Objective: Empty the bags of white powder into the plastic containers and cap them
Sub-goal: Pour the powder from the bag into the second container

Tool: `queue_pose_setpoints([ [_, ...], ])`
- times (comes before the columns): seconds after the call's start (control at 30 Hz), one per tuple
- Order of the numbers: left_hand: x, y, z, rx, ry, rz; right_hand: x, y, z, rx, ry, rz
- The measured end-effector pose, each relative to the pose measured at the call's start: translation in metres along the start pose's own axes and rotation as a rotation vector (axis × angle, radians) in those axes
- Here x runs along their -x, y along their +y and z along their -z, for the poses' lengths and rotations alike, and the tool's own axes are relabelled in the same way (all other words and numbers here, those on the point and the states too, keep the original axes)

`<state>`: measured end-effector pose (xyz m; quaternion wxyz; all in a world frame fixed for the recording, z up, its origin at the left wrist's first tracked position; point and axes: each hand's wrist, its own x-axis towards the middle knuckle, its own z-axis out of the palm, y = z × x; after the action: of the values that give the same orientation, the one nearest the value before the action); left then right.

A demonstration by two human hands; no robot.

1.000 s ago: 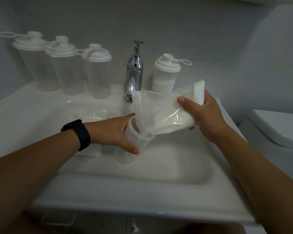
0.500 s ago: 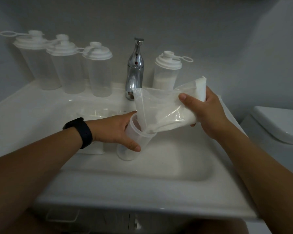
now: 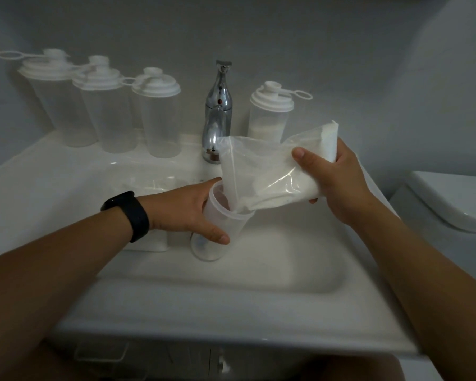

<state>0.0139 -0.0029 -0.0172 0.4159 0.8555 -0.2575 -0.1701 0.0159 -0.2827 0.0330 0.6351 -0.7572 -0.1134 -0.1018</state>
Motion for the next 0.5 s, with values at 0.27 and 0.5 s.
queue_pose_setpoints([
  [0.27,0.0004,0.0011,-0.0005,0.002,-0.013,0.004,0.0002,-0.0002,-0.0005,0.012,-0.018,-0.007],
  [0.5,0.0005,-0.0007,0.0,-0.009,-0.021,0.008,0.0016,-0.0011,-0.0018,0.001,-0.038,-0.008],
])
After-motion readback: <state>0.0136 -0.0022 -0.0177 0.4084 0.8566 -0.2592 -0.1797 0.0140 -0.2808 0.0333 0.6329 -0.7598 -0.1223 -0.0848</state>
